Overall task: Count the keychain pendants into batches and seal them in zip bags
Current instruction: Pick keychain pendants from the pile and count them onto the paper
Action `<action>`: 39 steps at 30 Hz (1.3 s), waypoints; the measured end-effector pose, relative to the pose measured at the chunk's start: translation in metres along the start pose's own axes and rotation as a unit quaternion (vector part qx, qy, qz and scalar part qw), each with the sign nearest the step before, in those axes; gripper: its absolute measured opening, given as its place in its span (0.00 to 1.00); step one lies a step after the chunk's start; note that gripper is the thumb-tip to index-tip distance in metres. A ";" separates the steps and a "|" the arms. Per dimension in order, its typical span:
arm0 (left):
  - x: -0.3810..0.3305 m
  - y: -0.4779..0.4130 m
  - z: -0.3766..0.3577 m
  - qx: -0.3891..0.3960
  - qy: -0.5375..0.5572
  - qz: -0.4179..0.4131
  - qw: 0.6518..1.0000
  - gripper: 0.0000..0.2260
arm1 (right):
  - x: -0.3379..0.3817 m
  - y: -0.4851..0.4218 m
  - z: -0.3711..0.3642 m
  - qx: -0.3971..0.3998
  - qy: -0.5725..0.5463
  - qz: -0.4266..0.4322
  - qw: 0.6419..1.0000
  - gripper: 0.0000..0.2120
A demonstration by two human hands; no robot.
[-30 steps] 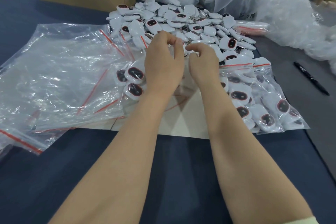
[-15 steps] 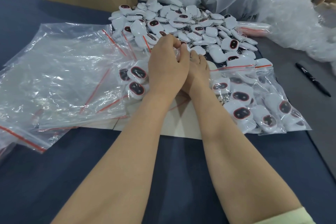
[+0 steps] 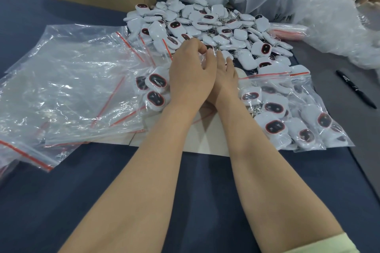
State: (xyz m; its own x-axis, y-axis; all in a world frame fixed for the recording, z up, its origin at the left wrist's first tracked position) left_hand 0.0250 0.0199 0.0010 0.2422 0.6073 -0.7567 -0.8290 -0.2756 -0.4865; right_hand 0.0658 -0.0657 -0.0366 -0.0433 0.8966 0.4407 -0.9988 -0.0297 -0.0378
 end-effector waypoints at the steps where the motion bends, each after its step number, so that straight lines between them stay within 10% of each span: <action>1: 0.000 0.000 0.000 0.000 0.000 0.001 1.000 0.08 | 0.000 0.000 -0.001 0.003 0.009 0.003 1.000 0.32; 13: 0.000 0.001 0.000 0.001 0.012 0.007 1.000 0.07 | -0.004 -0.004 0.008 -0.110 -0.097 -0.021 0.989 0.27; 20: 0.001 0.001 0.000 -0.003 0.018 0.004 1.000 0.07 | -0.013 0.006 0.018 -0.257 -0.444 -0.052 0.857 0.17; 39: -0.001 0.001 0.000 -0.005 0.016 0.002 1.000 0.07 | -0.014 -0.005 0.012 -0.084 -0.816 -0.106 0.562 0.09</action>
State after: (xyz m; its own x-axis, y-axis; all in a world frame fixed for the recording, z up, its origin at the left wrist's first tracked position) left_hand 0.0239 0.0191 0.0013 0.2545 0.5827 -0.7718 -0.8250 -0.2857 -0.4876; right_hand 0.0714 -0.0830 -0.0316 -0.0220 -0.7308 0.6823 -0.9748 0.1672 0.1476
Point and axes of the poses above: each hand's wrist, its own y-axis away from the middle knuckle, its own z-axis out of the back of the hand, x = y × z, the point moved 3 cm from there along -y, towards the middle knuckle, and after that the axes turned 6 degrees about -y, right-handed, at the moved point
